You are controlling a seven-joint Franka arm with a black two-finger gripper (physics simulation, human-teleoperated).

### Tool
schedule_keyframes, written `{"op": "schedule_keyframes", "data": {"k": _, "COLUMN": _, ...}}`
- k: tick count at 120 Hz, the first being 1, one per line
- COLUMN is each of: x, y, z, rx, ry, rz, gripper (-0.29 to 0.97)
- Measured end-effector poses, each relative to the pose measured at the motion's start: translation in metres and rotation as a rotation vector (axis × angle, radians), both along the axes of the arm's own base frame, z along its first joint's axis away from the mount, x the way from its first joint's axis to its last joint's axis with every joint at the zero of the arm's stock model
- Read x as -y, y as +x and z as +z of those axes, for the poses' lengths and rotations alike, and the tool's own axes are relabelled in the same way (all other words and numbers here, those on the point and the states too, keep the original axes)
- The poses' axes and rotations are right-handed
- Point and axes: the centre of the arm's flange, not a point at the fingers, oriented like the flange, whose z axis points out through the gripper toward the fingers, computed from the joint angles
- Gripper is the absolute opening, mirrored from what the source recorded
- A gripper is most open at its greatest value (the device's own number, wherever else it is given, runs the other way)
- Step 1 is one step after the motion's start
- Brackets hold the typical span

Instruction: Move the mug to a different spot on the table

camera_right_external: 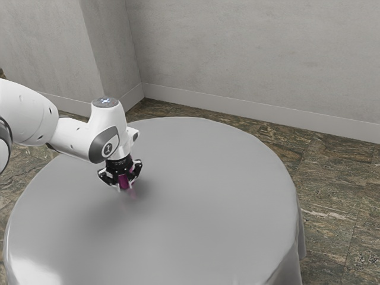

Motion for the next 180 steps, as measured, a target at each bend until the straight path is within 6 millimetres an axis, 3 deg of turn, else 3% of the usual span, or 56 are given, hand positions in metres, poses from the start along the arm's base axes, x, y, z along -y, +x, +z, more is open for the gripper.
{"op": "schedule_keyframes", "data": {"k": 36, "x": 0.001, "y": 0.0, "z": 0.001, "rx": 0.0, "ry": 0.003, "rz": -0.006, "gripper": 0.1}}
{"op": "schedule_keyframes", "data": {"k": 60, "x": 0.011, "y": 0.001, "z": 0.007, "rx": 0.002, "ry": 0.02, "rz": -0.038, "gripper": 0.06}}
{"op": "schedule_keyframes", "data": {"k": 140, "x": 0.076, "y": 0.0, "z": 0.042, "rx": 0.067, "ry": 0.216, "rz": -0.126, "gripper": 0.04}}
{"op": "schedule_keyframes", "data": {"k": 162, "x": 0.09, "y": -0.018, "z": 0.024, "rx": 0.106, "ry": 0.233, "rz": -0.122, "gripper": 0.06}}
{"op": "schedule_keyframes", "data": {"k": 180, "x": 0.111, "y": -0.035, "z": 0.025, "rx": 0.183, "ry": 0.237, "rz": -0.16, "gripper": 0.04}}
